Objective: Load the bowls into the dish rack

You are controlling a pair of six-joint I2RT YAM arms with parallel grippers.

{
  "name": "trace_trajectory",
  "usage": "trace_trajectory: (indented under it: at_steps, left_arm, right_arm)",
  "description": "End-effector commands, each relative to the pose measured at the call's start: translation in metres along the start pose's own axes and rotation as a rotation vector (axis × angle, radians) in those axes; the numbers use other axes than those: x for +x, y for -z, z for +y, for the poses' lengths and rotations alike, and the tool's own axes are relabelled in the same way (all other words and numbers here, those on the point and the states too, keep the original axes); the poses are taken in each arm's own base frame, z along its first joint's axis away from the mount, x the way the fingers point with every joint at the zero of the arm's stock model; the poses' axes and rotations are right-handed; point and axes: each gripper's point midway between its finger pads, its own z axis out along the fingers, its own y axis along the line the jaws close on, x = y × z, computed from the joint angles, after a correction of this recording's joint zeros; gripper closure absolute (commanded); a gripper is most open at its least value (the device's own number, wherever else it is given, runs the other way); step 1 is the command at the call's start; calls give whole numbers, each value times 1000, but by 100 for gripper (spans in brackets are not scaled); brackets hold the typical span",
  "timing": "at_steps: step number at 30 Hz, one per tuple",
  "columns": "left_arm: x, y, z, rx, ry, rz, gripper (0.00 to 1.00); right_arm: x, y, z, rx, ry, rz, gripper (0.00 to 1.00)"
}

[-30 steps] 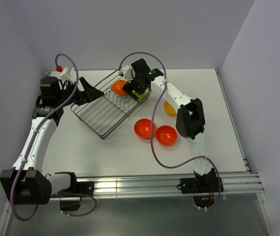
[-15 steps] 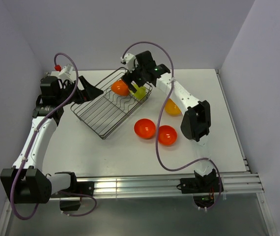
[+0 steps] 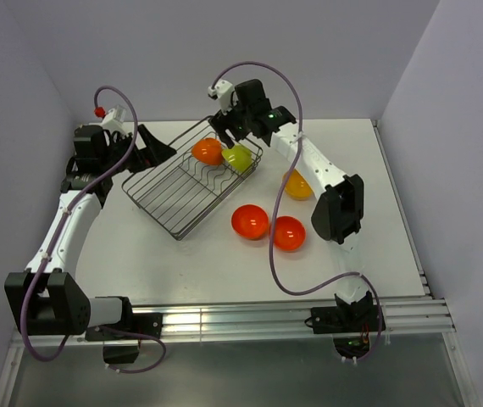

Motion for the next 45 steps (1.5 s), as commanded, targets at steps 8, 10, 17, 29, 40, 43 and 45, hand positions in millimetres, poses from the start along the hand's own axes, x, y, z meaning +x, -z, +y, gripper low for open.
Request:
trace_trajectory:
  at_steps: [8,10,17,29,40,43,45]
  left_arm:
    - [-28,3,-10,35,-23,-86,1]
    - [-28,4,-12,44,-16,-85,1]
    - [-34,13,-1,30,16,-104,1]
    - [-34,19,8,22,37,-111,1]
    - [-34,22,11,18,42,-109,1]
    - [-34,23,13,14,44,-109,1]
    - [-33,22,14,13,45,-108,0]
  right_arm:
    - [-9,-43,27,59,69,-16,9]
    - [-9,-48,34,62,76,-15,5]
    - [4,-73,48,96,98,6,4]
    - [8,-90,49,140,95,1,2]
    - [25,-106,52,126,126,31,2]
    - [30,-108,53,120,144,41,2]
    - [33,-110,54,113,152,49,2]
